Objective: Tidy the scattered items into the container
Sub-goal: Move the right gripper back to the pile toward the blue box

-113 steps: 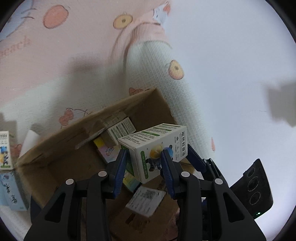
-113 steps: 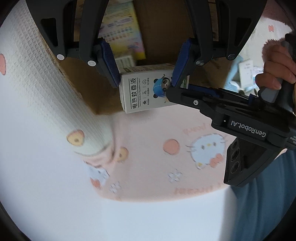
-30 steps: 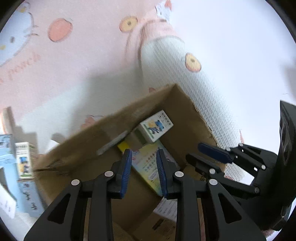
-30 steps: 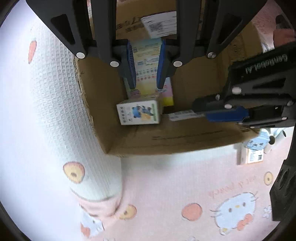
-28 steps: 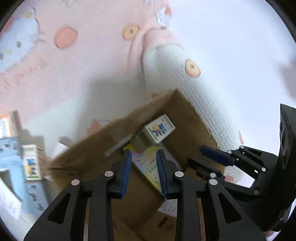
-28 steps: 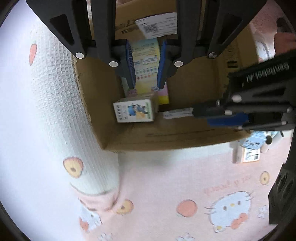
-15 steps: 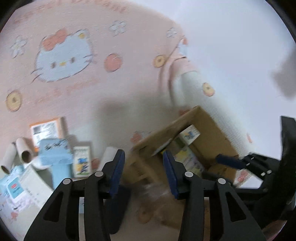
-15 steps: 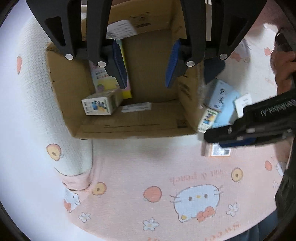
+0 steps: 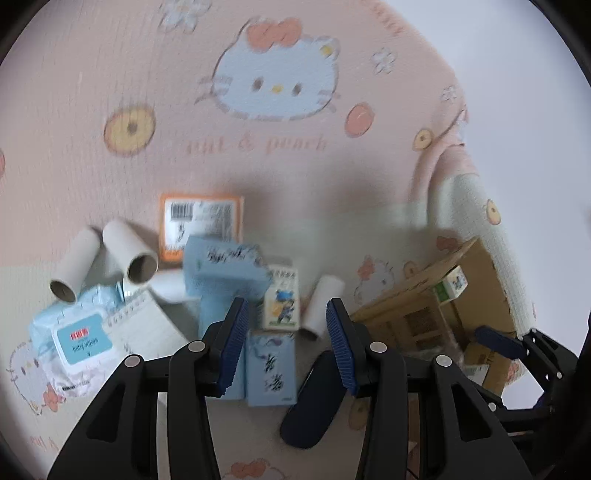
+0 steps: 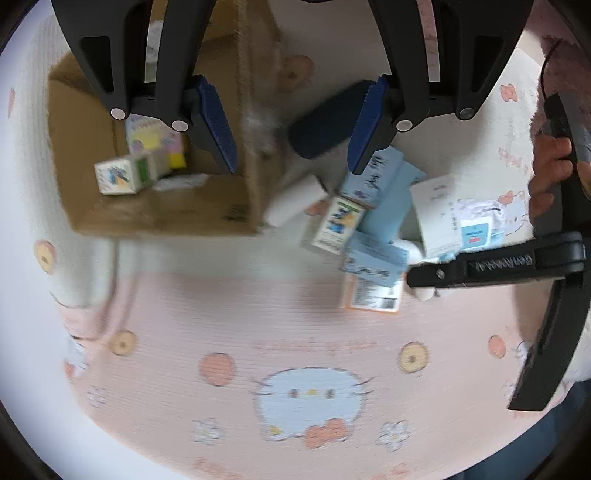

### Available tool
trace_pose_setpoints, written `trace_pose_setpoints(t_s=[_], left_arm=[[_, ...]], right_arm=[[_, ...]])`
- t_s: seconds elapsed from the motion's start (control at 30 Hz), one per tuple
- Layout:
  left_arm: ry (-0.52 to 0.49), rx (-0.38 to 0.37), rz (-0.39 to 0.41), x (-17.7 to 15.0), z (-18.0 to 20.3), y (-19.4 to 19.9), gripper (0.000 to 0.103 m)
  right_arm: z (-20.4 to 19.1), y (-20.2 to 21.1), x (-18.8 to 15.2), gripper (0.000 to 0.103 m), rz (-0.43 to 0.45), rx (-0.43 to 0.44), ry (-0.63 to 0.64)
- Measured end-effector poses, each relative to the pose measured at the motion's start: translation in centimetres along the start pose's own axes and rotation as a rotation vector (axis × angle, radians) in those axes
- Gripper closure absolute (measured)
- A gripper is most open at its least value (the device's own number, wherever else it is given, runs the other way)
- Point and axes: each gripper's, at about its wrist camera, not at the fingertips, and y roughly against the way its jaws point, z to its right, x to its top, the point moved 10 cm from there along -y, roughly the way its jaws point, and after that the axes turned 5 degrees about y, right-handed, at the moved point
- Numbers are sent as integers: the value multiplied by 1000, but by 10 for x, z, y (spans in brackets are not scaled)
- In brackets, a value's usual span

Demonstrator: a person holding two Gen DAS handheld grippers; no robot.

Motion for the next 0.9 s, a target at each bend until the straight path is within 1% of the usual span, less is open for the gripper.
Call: trace_pose_setpoints(t_s=[0.1, 0.17, 0.2, 0.23, 0.27, 0.3, 0.43, 0.6, 0.67, 0.73, 0.83, 0.9], left_arm=[[6, -9, -45, -7, -12, -13, 52], [15, -48, -76, -12, -19, -25, 50], [31, -57, -100, -16, -23, -33, 50], [43, -67, -115, -18, -25, -38, 50], [54, -94, -132, -20, -26, -44, 50], [69, -125, -151, -22, -28, -51, 50], [134, -174, -187, -22, -39, -71, 50], [126, -213, -231, -23, -41, -94, 50], [102, -232, -241, -24, -39, -103, 50], [90, -232, -240, -22, -40, -114, 50], [121, -253, -252, -20, -43, -132, 51], [159, -274, -270, -20, -43, -143, 51]], right_arm=[[-19, -19, 10, 43, -13, 39, 11], [-28, -36, 12, 43, -31, 67, 3], [-29, -44, 12, 43, -48, 67, -7], [-29, -55, 11, 43, -70, 38, -23], [-27, -64, 9, 43, -87, -5, -32], [-29, -71, 9, 43, -96, -31, -22], [-47, -95, 9, 43, -109, -36, 56], [-54, -130, 8, 43, -154, -75, 86], [-55, -139, 12, 43, -133, -58, 75], [-52, -149, 16, 43, -105, -17, 20], [-42, -164, 17, 43, -76, 47, -90], [-37, -175, 15, 43, -89, 76, -132]])
